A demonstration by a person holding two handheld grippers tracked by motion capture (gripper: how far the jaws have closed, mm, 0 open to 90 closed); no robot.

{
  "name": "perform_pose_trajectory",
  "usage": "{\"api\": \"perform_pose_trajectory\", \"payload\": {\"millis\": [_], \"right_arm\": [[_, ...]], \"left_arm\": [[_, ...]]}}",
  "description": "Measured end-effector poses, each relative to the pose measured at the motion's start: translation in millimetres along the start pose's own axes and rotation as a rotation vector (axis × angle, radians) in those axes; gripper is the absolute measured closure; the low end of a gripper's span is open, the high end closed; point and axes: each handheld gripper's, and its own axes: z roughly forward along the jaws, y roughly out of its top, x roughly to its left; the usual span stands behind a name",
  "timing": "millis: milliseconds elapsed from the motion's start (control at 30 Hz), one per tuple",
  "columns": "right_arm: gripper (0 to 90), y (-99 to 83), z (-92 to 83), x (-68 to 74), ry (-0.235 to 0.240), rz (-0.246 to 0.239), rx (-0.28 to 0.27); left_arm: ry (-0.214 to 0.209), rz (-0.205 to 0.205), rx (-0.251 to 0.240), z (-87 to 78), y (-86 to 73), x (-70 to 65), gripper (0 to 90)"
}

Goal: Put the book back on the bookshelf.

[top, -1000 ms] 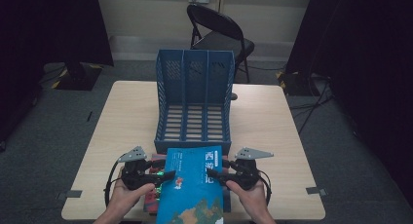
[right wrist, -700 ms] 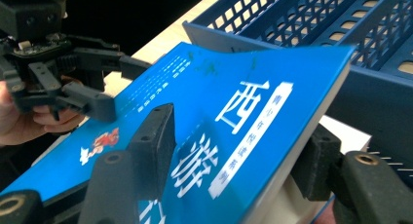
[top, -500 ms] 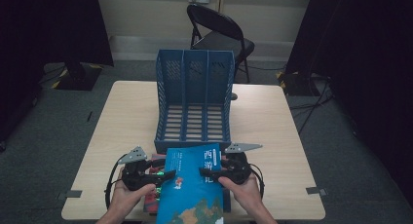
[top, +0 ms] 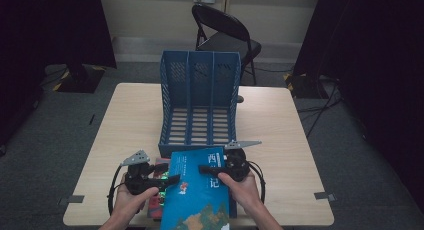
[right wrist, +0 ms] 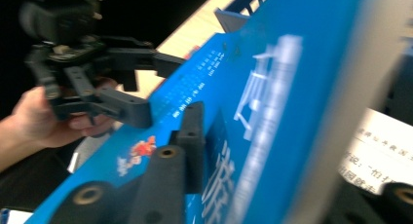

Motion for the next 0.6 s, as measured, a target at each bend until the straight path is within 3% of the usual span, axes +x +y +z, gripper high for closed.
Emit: {"api": "perform_pose_trajectory", "payload": {"millis": [167, 233, 400, 500, 600], "right_arm": [[76.0, 0.5, -3.9, 7.2, -0.005, -0.026, -0.036], [76.7, 1.4, -5.7, 8.4, 0.005, -0.037, -0.039], [77.7, 3.5, -10.0, 12.3, 0.026, -0.046, -0.053], [78.3, 3.7, -11.2, 13.1, 0.041, -0.056, -0.061], [79.0, 6.5, -12.6, 18.0, 0.048, -0.077, -0.062]], "left_arm": [[-0.023, -0.050, 0.018, -2.1, 3.1, 3.0, 27.4], [-0.062, -0.069, 0.024, 0.7, 4.2, 4.0, 27.4], [-0.072, -0.102, 0.024, 5.1, 7.9, 6.0, 22.7], [-0.150, -0.144, 0.021, 9.7, 7.5, 9.2, 24.3], [-0.167, -0.151, 0.035, 12.0, 9.6, 7.8, 23.5]]}}
